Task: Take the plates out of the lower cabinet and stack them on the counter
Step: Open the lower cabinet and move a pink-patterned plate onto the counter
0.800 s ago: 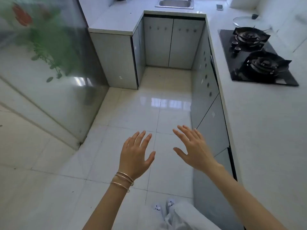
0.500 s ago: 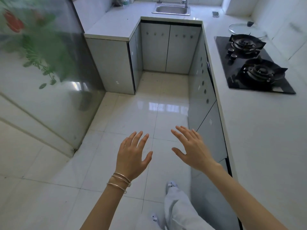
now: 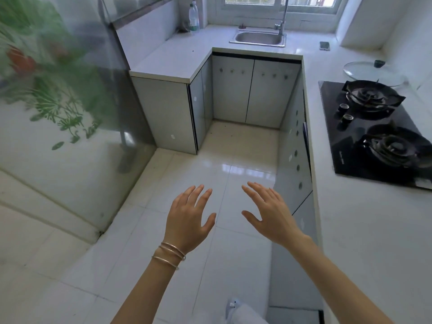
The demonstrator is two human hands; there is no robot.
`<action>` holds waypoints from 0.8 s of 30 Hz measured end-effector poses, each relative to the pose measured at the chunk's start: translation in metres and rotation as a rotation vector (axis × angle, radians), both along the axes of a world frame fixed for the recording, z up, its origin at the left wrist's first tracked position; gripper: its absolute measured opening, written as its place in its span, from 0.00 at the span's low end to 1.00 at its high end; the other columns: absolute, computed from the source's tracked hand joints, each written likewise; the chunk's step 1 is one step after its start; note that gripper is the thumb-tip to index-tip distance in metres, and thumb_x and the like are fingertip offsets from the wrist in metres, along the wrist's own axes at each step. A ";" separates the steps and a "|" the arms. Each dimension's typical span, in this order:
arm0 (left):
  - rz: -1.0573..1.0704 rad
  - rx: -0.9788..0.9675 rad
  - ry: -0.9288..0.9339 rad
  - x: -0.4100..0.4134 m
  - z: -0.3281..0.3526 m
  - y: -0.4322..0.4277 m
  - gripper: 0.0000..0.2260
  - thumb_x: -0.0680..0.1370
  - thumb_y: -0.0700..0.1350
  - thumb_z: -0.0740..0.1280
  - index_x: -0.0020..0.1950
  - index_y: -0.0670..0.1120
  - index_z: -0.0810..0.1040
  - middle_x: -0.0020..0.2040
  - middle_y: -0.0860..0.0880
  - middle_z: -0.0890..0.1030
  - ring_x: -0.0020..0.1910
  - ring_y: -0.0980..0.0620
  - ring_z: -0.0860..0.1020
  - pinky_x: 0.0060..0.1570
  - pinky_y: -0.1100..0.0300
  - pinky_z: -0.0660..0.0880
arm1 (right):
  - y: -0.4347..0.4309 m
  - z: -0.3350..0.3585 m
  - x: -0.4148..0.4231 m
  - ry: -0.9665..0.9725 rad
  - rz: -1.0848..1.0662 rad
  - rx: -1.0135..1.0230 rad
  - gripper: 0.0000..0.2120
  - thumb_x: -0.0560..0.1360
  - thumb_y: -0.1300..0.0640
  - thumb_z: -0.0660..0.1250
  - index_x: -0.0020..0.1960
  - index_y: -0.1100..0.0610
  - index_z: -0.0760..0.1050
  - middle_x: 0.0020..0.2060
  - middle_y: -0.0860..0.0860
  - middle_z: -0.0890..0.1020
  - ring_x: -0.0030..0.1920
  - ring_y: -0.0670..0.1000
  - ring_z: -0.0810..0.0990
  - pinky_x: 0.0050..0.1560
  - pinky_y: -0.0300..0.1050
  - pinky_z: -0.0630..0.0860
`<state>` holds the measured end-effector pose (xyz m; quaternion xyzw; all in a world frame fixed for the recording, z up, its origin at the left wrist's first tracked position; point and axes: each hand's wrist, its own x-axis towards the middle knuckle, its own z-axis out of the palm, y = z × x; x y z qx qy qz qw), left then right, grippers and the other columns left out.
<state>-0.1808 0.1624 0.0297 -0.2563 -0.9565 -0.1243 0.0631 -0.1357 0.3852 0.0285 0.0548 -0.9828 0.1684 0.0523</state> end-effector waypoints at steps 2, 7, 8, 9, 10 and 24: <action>0.003 0.004 -0.002 -0.020 0.003 0.015 0.26 0.74 0.58 0.57 0.66 0.46 0.73 0.63 0.44 0.78 0.62 0.43 0.76 0.57 0.47 0.73 | 0.013 0.003 -0.022 0.002 0.009 0.001 0.28 0.75 0.42 0.55 0.72 0.52 0.59 0.70 0.52 0.68 0.70 0.53 0.65 0.70 0.56 0.62; 0.002 -0.027 -0.049 -0.067 -0.007 0.037 0.26 0.74 0.58 0.56 0.66 0.46 0.73 0.63 0.45 0.77 0.62 0.44 0.75 0.58 0.47 0.74 | 0.032 -0.002 -0.071 -0.004 0.003 -0.024 0.29 0.74 0.41 0.52 0.71 0.53 0.60 0.69 0.53 0.69 0.70 0.54 0.66 0.70 0.54 0.61; 0.001 -0.029 -0.057 -0.078 -0.010 0.038 0.25 0.74 0.58 0.56 0.66 0.46 0.73 0.63 0.45 0.77 0.62 0.44 0.75 0.58 0.47 0.74 | 0.034 -0.005 -0.082 -0.010 0.004 -0.023 0.29 0.74 0.41 0.52 0.71 0.52 0.60 0.70 0.53 0.69 0.70 0.54 0.66 0.70 0.54 0.61; 0.000 -0.030 -0.063 -0.091 -0.013 0.040 0.25 0.74 0.58 0.56 0.66 0.46 0.72 0.63 0.45 0.77 0.62 0.44 0.75 0.58 0.47 0.74 | 0.037 -0.009 -0.094 -0.016 0.004 -0.021 0.29 0.74 0.41 0.52 0.71 0.52 0.60 0.70 0.52 0.68 0.70 0.53 0.66 0.70 0.54 0.61; -0.001 -0.029 -0.068 -0.105 -0.016 0.042 0.25 0.74 0.58 0.56 0.66 0.47 0.72 0.63 0.45 0.77 0.62 0.44 0.75 0.58 0.47 0.74 | 0.040 -0.012 -0.108 -0.019 0.002 -0.019 0.29 0.74 0.41 0.52 0.72 0.52 0.60 0.70 0.52 0.68 0.70 0.53 0.66 0.70 0.54 0.62; -0.113 0.018 0.044 -0.357 0.006 0.059 0.25 0.73 0.55 0.57 0.67 0.45 0.72 0.65 0.45 0.76 0.65 0.44 0.73 0.62 0.48 0.70 | 0.061 0.007 -0.328 0.074 -0.069 -0.024 0.28 0.75 0.49 0.65 0.71 0.54 0.62 0.70 0.52 0.68 0.70 0.53 0.65 0.70 0.52 0.58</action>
